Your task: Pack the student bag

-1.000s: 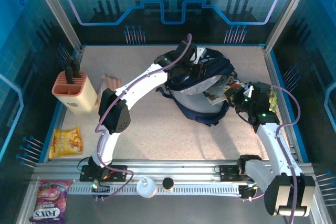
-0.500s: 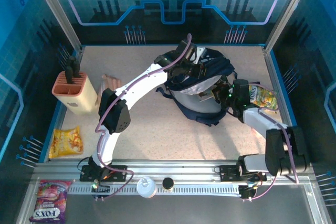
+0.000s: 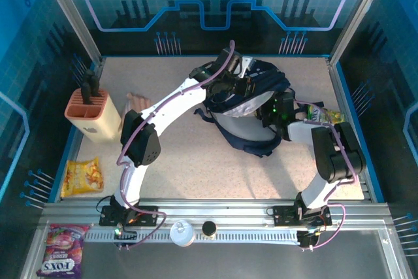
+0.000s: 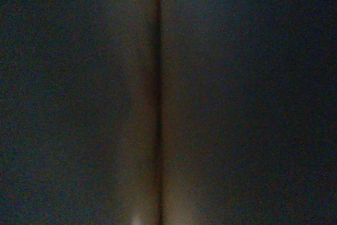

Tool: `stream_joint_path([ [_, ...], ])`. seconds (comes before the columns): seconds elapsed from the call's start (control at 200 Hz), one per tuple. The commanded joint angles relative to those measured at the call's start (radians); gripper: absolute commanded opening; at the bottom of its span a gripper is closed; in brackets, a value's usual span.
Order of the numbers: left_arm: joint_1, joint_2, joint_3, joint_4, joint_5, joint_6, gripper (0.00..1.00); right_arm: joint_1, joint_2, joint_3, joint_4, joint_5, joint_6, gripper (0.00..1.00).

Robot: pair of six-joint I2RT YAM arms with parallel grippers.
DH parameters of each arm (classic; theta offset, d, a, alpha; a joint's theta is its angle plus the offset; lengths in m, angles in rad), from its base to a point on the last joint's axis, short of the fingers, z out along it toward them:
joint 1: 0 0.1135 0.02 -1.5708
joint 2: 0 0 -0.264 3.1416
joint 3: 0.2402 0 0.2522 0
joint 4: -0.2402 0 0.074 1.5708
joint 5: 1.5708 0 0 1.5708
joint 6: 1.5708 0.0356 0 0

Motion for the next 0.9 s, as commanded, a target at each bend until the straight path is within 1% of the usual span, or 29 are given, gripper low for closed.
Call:
stream_joint_path([
  [0.0, 0.013, -0.102, 0.006, 0.071, 0.029, -0.026, 0.0, 0.024, 0.05, 0.059, 0.025, 0.029, 0.033, 0.01],
  [0.085, 0.017, -0.103, 0.004, 0.067, 0.025, -0.027, 0.0, 0.024, 0.066, 0.068, 0.052, -0.013, 0.028, 0.11],
  [0.135, 0.019, -0.103, 0.002, 0.068, 0.026, -0.03, 0.0, 0.024, 0.061, 0.059, 0.058, -0.032, 0.031, 0.21],
  [0.215, 0.024, -0.101, -0.003, 0.073, 0.026, -0.038, 0.0, 0.019, 0.033, 0.028, 0.06, -0.059, 0.022, 0.33],
  [0.325, 0.033, -0.099, -0.01, 0.079, 0.03, -0.052, 0.0, 0.009, -0.046, -0.033, 0.023, -0.086, 0.004, 0.5],
  [0.445, 0.037, -0.099, -0.019, 0.083, 0.032, -0.05, 0.0, -0.007, -0.171, -0.1, -0.079, -0.106, -0.04, 0.65],
  [0.535, 0.038, -0.099, -0.033, 0.089, 0.032, -0.05, 0.0, -0.015, -0.287, -0.137, -0.192, -0.089, -0.103, 0.71],
  [0.6, 0.041, -0.098, -0.046, 0.097, 0.033, -0.051, 0.0, -0.021, -0.38, -0.151, -0.331, -0.048, -0.157, 0.74],
  [0.67, 0.042, -0.097, -0.061, 0.105, 0.037, -0.054, 0.0, -0.025, -0.476, -0.161, -0.46, 0.02, -0.214, 0.77],
  [0.81, 0.042, -0.093, -0.099, 0.124, 0.056, -0.07, 0.0, -0.029, -0.662, -0.155, -0.71, 0.199, -0.31, 0.77],
  [0.895, 0.042, -0.079, -0.105, 0.115, 0.122, -0.073, 0.0, -0.029, -0.77, -0.147, -0.811, 0.282, -0.346, 0.78],
])
